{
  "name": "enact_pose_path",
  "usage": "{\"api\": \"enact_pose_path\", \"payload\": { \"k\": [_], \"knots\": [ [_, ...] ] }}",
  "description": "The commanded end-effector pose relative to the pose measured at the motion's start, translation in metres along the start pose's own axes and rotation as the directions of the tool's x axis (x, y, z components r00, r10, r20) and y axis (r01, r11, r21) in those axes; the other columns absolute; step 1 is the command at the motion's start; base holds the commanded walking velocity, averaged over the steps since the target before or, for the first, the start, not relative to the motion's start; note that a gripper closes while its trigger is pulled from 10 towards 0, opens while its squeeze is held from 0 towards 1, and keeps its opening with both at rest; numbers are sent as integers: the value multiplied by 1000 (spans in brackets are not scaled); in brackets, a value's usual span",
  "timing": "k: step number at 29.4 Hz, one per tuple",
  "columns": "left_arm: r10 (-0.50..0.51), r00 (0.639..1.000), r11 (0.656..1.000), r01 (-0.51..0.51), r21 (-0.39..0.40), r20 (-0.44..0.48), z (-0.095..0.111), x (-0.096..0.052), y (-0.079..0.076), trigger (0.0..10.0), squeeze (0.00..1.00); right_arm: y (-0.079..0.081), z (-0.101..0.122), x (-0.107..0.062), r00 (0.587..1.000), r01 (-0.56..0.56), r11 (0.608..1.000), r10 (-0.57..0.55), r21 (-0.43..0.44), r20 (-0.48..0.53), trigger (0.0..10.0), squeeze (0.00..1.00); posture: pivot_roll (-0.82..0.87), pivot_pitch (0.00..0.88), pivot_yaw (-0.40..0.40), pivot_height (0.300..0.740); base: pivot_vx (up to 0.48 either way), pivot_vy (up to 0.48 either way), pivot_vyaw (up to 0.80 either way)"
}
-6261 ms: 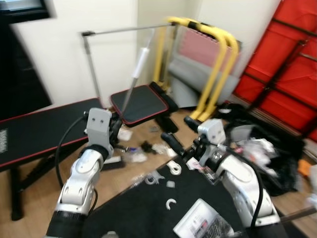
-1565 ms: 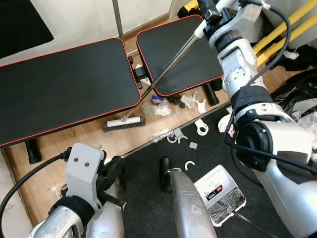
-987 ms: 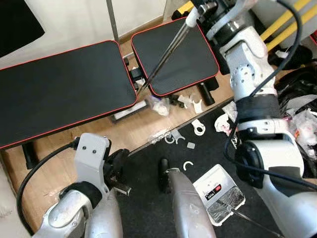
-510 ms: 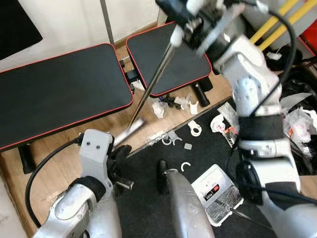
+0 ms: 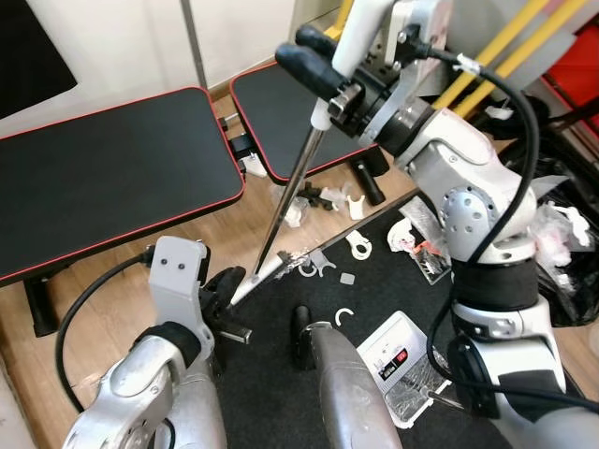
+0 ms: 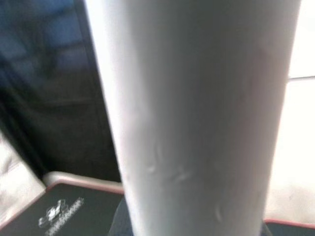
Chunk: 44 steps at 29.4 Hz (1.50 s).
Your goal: Sweep floor
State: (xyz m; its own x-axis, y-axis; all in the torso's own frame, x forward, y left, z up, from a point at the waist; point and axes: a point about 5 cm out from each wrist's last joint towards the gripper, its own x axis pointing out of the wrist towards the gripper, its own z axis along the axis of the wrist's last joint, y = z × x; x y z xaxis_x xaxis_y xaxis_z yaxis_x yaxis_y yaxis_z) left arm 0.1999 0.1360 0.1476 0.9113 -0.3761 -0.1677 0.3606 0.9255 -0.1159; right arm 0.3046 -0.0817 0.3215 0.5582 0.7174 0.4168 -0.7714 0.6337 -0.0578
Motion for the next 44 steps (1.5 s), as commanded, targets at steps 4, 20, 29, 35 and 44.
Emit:
{"api": "enact_pose_path", "payload": {
  "k": [4, 20, 29, 35, 44],
  "knots": [
    [-7, 1000, 1000, 7, -22, -7, -6, 5, 0, 10000, 0, 30, 1, -7, 992, -103, 989, 95, 106, 78, 10000, 0, -95, 263, -191, 740, 0, 240, -781],
    [-16, 1000, 999, 17, -33, 11, -7, 15, 0, 10000, 0, 38, -5, -13, 995, -94, 989, 90, 115, 45, 10000, 0, -109, 227, -194, 740, 0, 0, -788],
    [6, 999, 1000, -6, 13, 36, 0, 19, 9, 10000, 0, 39, -6, -15, 999, -42, 996, 39, 79, 37, 10000, 0, -112, 229, -171, 740, 0, 0, -800],
    [38, 998, 998, -41, 42, 51, 4, 21, 19, 10000, 0, 40, -6, -16, 999, -26, 997, 23, 75, 44, 10000, 0, -112, 229, -168, 740, 0, 0, -800],
    [52, 997, 997, -55, 47, 54, 4, 22, 21, 10000, 0, 38, -5, -17, 998, -6, 998, 3, 57, 61, 10000, 0, -107, 231, -168, 740, 0, 0, -800]
  ]
}}
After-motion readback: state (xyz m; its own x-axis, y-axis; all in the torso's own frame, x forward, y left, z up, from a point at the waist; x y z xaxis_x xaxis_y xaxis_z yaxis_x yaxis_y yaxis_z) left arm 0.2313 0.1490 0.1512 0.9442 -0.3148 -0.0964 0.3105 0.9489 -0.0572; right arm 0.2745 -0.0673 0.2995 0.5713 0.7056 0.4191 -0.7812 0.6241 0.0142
